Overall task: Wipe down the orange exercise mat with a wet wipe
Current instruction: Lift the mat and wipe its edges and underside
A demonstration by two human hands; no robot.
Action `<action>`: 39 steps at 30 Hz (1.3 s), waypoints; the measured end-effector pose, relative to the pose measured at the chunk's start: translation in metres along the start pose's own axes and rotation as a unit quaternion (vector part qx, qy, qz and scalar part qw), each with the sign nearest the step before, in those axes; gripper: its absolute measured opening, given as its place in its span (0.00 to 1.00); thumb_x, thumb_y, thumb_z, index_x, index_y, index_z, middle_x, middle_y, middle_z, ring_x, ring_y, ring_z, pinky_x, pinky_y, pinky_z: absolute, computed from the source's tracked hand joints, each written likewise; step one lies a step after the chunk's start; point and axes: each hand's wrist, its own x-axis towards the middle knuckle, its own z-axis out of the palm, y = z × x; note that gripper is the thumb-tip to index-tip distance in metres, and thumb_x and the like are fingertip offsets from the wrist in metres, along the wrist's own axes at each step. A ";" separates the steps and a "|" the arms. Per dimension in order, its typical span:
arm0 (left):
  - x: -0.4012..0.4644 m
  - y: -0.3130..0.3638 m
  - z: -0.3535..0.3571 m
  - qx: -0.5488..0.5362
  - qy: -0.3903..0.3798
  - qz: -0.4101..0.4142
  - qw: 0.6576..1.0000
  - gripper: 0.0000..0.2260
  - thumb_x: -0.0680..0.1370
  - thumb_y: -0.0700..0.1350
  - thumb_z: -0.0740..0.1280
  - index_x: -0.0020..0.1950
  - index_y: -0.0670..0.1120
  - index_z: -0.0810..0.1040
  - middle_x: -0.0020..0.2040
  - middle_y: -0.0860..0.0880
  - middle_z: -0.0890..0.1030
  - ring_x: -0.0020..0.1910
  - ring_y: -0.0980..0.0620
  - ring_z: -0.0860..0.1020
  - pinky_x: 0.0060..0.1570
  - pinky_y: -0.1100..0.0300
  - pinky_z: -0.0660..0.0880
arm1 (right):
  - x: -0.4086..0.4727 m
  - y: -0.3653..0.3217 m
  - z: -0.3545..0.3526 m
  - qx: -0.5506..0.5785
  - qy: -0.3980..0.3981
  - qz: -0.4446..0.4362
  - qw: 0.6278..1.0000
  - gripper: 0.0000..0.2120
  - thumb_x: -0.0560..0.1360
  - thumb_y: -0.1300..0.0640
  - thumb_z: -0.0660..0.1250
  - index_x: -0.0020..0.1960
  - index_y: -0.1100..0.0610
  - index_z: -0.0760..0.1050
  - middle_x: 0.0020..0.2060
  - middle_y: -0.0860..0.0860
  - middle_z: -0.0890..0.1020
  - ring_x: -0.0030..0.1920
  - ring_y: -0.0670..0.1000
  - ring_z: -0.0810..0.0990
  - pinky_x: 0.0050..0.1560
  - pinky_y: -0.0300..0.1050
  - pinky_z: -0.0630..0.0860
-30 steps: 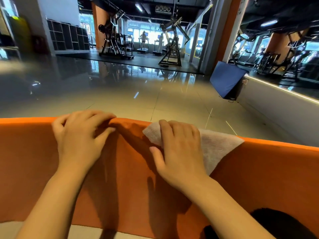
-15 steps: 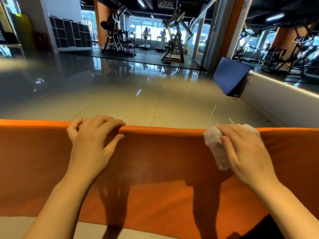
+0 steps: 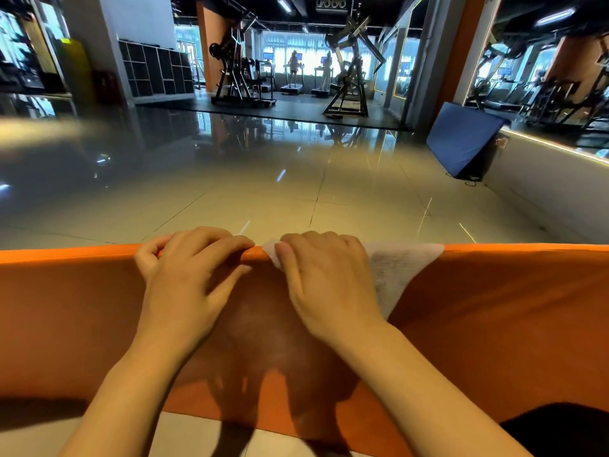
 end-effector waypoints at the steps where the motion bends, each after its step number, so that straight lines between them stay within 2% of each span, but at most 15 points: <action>1: 0.000 -0.001 -0.001 0.000 -0.001 0.003 1.000 0.13 0.76 0.56 0.62 0.54 0.54 0.82 0.51 0.54 0.80 0.53 0.52 0.73 0.51 0.57 0.53 | -0.001 0.008 -0.003 0.000 -0.006 -0.008 1.000 0.19 0.80 0.49 0.50 0.39 0.51 0.77 0.32 0.49 0.78 0.34 0.56 0.74 0.38 0.47 0.59; 3: 0.001 -0.002 -0.001 -0.002 -0.007 0.008 1.000 0.13 0.76 0.56 0.62 0.54 0.54 0.82 0.51 0.55 0.80 0.53 0.53 0.74 0.50 0.57 0.53 | -0.008 0.034 -0.014 -0.014 -0.020 -0.014 1.000 0.19 0.80 0.49 0.50 0.37 0.51 0.73 0.31 0.50 0.76 0.34 0.57 0.74 0.37 0.49 0.58; 5: 0.000 -0.001 0.000 -0.006 -0.012 0.011 1.000 0.13 0.76 0.57 0.62 0.54 0.55 0.82 0.51 0.55 0.80 0.54 0.52 0.74 0.50 0.56 0.53 | -0.020 0.069 -0.029 -0.041 -0.022 -0.001 0.999 0.18 0.80 0.49 0.50 0.36 0.51 0.70 0.31 0.51 0.76 0.34 0.59 0.74 0.37 0.51 0.62; 8: -0.001 -0.001 0.000 -0.008 -0.016 0.015 1.000 0.13 0.76 0.57 0.62 0.54 0.55 0.82 0.51 0.54 0.80 0.54 0.51 0.74 0.50 0.56 0.53 | -0.044 0.132 -0.058 -0.057 -0.007 0.070 0.996 0.19 0.80 0.49 0.49 0.32 0.50 0.65 0.29 0.49 0.72 0.34 0.58 0.73 0.38 0.49 0.63; 12: 0.000 0.001 -0.001 -0.008 -0.015 0.006 1.000 0.14 0.75 0.57 0.62 0.54 0.55 0.83 0.51 0.53 0.80 0.53 0.51 0.74 0.51 0.56 0.53 | -0.067 0.178 -0.080 -0.048 0.026 0.170 0.984 0.22 0.79 0.48 0.47 0.34 0.55 0.71 0.33 0.53 0.75 0.38 0.57 0.72 0.52 0.56 0.69; 14: 0.001 0.001 0.000 -0.006 -0.008 -0.005 1.000 0.15 0.75 0.56 0.61 0.55 0.53 0.82 0.51 0.52 0.80 0.53 0.51 0.74 0.52 0.56 0.54 | -0.067 0.172 -0.073 -0.041 0.048 0.200 0.978 0.21 0.80 0.50 0.47 0.33 0.54 0.69 0.33 0.52 0.74 0.38 0.55 0.71 0.58 0.57 0.67; 16: 0.001 0.004 0.002 0.005 0.010 -0.007 1.000 0.16 0.74 0.51 0.61 0.56 0.50 0.82 0.52 0.49 0.80 0.54 0.49 0.73 0.58 0.53 0.56 | -0.060 0.153 -0.062 -0.034 0.074 0.193 0.978 0.20 0.80 0.52 0.48 0.34 0.54 0.69 0.33 0.52 0.74 0.38 0.56 0.71 0.55 0.54 0.66; 19: -0.004 0.030 0.017 0.020 0.008 0.043 0.999 0.22 0.70 0.45 0.58 0.62 0.45 0.80 0.54 0.43 0.80 0.56 0.46 0.73 0.67 0.42 0.59 | -0.045 0.102 -0.041 -0.012 0.086 0.109 0.990 0.18 0.80 0.53 0.53 0.38 0.56 0.75 0.35 0.53 0.78 0.39 0.58 0.75 0.48 0.53 0.64; 22: -0.010 0.057 0.039 0.000 0.001 0.053 0.999 0.18 0.75 0.49 0.62 0.63 0.47 0.79 0.56 0.48 0.80 0.58 0.50 0.75 0.69 0.42 0.55 | -0.033 0.045 -0.020 0.037 0.029 0.021 0.999 0.14 0.81 0.53 0.54 0.45 0.54 0.77 0.38 0.49 0.79 0.42 0.54 0.76 0.50 0.51 0.67; 25: -0.006 0.054 0.045 -0.002 0.021 0.073 0.997 0.14 0.78 0.52 0.62 0.58 0.48 0.81 0.53 0.51 0.83 0.56 0.52 0.75 0.64 0.49 0.57 | -0.029 0.046 -0.018 0.028 0.020 -0.009 0.999 0.13 0.80 0.53 0.56 0.44 0.54 0.77 0.37 0.49 0.79 0.41 0.54 0.76 0.48 0.50 0.67; 29: -0.002 0.050 0.046 -0.001 0.050 0.091 0.995 0.13 0.78 0.52 0.64 0.56 0.48 0.83 0.51 0.51 0.84 0.54 0.52 0.75 0.57 0.51 0.59 | -0.037 0.109 -0.043 0.023 -0.010 0.045 0.999 0.16 0.81 0.50 0.53 0.38 0.50 0.73 0.35 0.46 0.77 0.39 0.50 0.73 0.43 0.44 0.61; 31: -0.002 0.051 0.048 0.006 0.059 0.102 0.993 0.13 0.78 0.52 0.64 0.55 0.48 0.84 0.51 0.51 0.84 0.54 0.50 0.74 0.55 0.51 0.60 | -0.051 0.149 -0.058 0.014 -0.024 0.079 0.997 0.17 0.81 0.47 0.50 0.40 0.49 0.73 0.38 0.44 0.76 0.41 0.46 0.71 0.45 0.44 0.61; 32: -0.001 0.050 0.048 0.009 0.063 0.106 0.992 0.13 0.77 0.52 0.65 0.55 0.47 0.84 0.51 0.51 0.84 0.54 0.50 0.74 0.54 0.51 0.59 | -0.060 0.170 -0.066 0.001 -0.019 0.097 0.995 0.19 0.81 0.46 0.50 0.42 0.51 0.75 0.40 0.45 0.77 0.43 0.47 0.73 0.46 0.45 0.63; 35: 0.001 0.048 0.045 0.008 0.065 0.111 0.992 0.14 0.77 0.52 0.65 0.55 0.48 0.84 0.52 0.51 0.84 0.54 0.49 0.74 0.53 0.53 0.58 | -0.082 0.224 -0.089 -0.049 -0.001 0.152 0.987 0.23 0.81 0.47 0.49 0.45 0.58 0.79 0.44 0.55 0.82 0.49 0.59 0.78 0.52 0.51 0.68; 39: 0.001 0.046 0.038 0.010 0.064 0.103 0.993 0.14 0.78 0.52 0.64 0.56 0.48 0.84 0.52 0.50 0.84 0.53 0.48 0.75 0.53 0.54 0.56 | -0.089 0.228 -0.093 -0.028 0.048 0.197 0.979 0.22 0.81 0.49 0.49 0.42 0.57 0.77 0.43 0.54 0.80 0.48 0.57 0.77 0.58 0.50 0.66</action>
